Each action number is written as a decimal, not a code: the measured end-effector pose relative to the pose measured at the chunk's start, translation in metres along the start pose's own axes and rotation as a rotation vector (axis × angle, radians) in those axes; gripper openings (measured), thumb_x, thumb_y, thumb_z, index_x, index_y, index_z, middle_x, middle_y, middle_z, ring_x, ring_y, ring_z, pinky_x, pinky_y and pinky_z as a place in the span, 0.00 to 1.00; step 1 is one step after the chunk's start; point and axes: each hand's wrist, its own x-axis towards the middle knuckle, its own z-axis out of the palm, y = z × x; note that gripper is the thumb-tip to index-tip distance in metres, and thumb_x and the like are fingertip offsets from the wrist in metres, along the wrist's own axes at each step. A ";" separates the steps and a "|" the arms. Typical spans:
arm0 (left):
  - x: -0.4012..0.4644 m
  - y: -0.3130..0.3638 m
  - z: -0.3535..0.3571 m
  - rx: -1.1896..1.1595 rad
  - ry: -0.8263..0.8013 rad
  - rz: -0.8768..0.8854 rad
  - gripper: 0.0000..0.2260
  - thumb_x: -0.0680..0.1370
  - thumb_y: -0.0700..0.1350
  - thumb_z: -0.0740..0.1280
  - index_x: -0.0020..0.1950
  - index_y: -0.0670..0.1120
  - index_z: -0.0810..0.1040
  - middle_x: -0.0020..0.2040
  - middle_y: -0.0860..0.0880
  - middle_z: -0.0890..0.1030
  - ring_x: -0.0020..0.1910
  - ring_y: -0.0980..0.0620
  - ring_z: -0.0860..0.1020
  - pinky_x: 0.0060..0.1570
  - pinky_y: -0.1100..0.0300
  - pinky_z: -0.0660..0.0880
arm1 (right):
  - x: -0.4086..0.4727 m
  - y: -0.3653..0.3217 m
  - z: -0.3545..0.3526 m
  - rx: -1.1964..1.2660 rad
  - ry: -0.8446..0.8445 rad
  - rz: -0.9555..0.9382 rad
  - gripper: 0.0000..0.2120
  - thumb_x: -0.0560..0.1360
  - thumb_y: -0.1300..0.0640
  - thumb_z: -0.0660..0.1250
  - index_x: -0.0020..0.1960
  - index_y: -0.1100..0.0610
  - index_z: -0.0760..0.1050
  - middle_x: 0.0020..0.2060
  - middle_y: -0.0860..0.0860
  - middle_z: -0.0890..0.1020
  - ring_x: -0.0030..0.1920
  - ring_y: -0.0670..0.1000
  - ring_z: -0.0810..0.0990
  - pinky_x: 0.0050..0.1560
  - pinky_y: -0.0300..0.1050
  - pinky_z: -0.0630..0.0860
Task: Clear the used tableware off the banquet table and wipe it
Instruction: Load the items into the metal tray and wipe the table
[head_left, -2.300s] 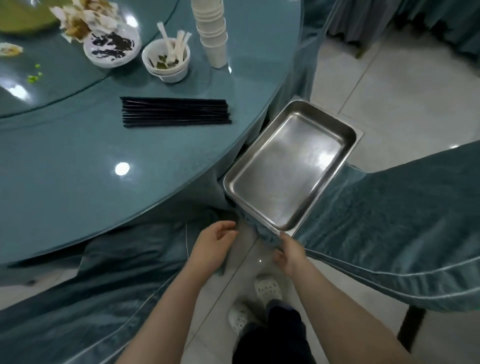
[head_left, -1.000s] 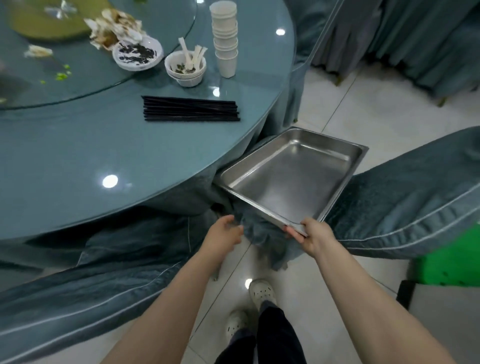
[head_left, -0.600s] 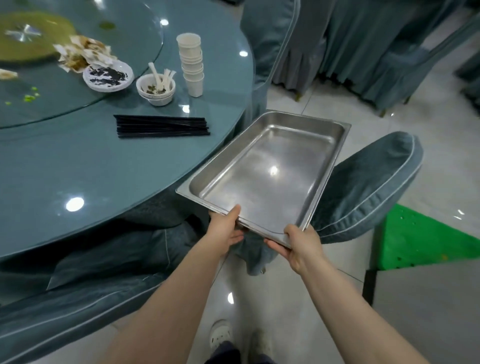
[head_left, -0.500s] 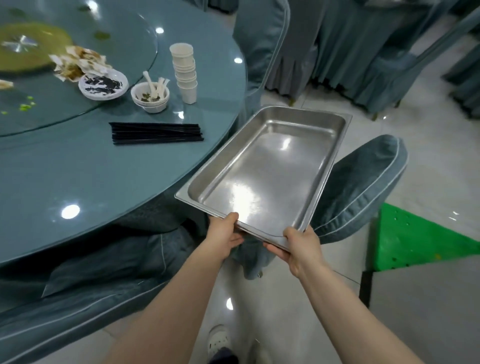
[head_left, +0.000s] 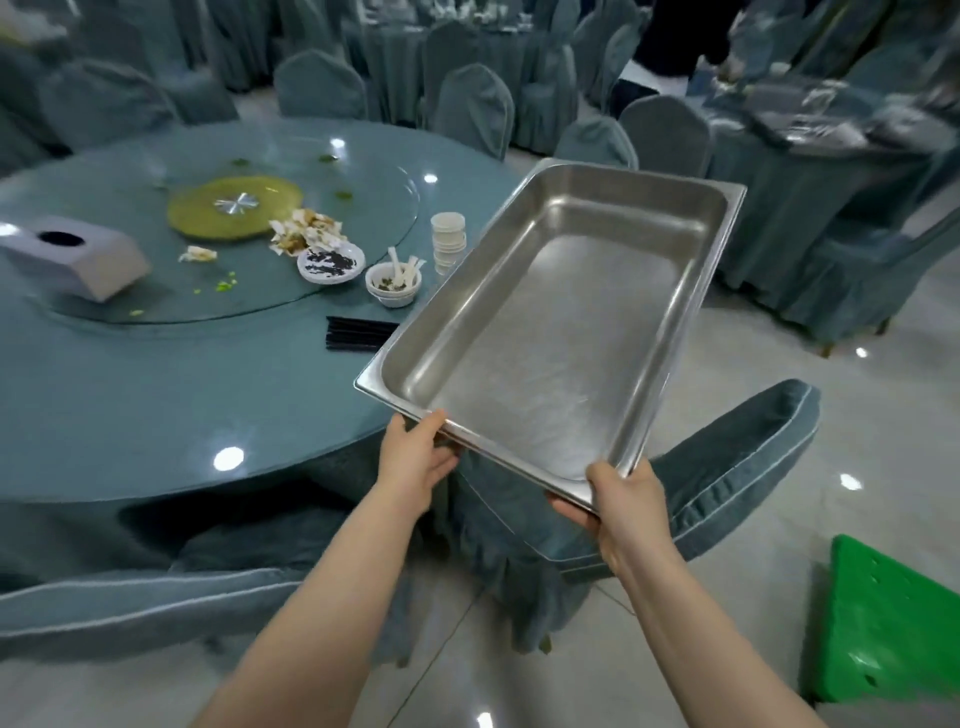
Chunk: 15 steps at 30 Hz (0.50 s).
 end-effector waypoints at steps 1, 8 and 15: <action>-0.002 0.011 -0.009 -0.011 0.030 0.032 0.16 0.78 0.43 0.65 0.65 0.48 0.69 0.59 0.43 0.79 0.54 0.41 0.80 0.53 0.49 0.78 | 0.000 -0.006 0.002 -0.023 -0.034 -0.005 0.20 0.74 0.69 0.60 0.64 0.57 0.69 0.54 0.55 0.78 0.39 0.55 0.84 0.34 0.47 0.81; -0.028 0.071 -0.079 -0.222 0.200 0.174 0.05 0.79 0.39 0.64 0.48 0.48 0.72 0.45 0.46 0.78 0.43 0.46 0.79 0.53 0.47 0.76 | 0.001 -0.035 0.045 -0.164 -0.330 -0.040 0.11 0.73 0.69 0.60 0.53 0.58 0.71 0.38 0.52 0.72 0.26 0.46 0.79 0.33 0.47 0.81; -0.050 0.104 -0.159 -0.430 0.393 0.198 0.03 0.79 0.33 0.62 0.48 0.40 0.72 0.39 0.43 0.75 0.39 0.47 0.76 0.59 0.47 0.72 | -0.011 -0.032 0.132 -0.246 -0.595 -0.044 0.16 0.72 0.69 0.59 0.53 0.53 0.74 0.48 0.56 0.82 0.36 0.59 0.85 0.30 0.45 0.79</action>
